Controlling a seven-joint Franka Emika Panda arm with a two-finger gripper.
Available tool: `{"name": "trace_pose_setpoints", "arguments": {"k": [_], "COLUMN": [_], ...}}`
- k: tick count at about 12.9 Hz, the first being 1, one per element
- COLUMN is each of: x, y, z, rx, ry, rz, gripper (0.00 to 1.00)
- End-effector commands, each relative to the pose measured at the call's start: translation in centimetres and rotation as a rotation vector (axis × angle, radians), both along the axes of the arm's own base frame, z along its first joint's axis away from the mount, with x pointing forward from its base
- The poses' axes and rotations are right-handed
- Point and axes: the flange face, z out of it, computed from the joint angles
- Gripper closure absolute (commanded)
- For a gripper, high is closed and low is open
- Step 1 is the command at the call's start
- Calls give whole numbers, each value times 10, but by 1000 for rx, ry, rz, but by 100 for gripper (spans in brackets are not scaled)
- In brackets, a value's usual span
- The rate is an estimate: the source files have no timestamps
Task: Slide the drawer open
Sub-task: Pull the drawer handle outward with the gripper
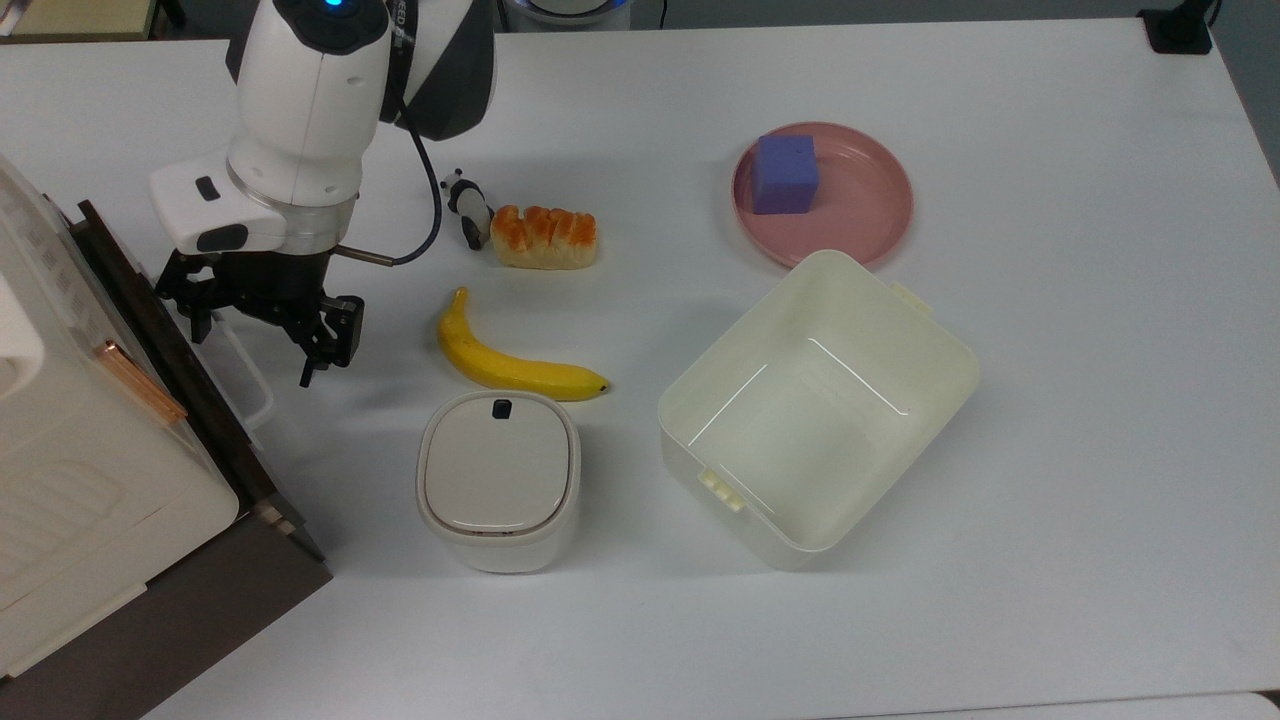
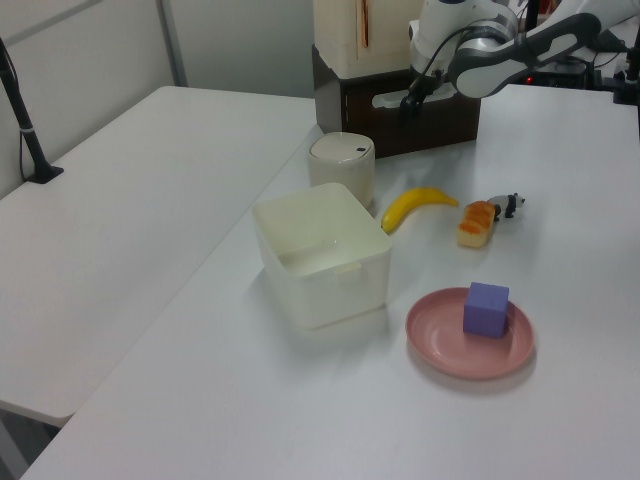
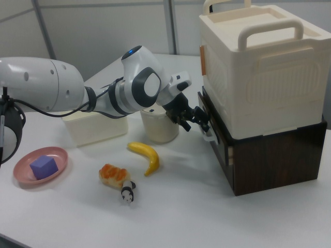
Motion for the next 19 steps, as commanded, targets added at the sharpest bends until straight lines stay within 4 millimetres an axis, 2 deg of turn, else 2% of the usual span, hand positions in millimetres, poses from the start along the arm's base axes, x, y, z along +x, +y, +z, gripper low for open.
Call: {"name": "trace_pose_setpoints", "arguments": {"k": [1, 3, 9, 14, 16, 19], "x": [-8, -9, -10, -16, -19, -22], "y": [55, 55, 54, 58, 79, 83], "z": [-22, -24, -11, -11, -16, -14], "rx": [60, 61, 60, 60, 68, 66], "ry": [36, 40, 20, 32, 83, 105], "rz": [0, -4, -8, 0, 16, 8], "gripper": [0, 0, 0, 0, 0, 0]}}
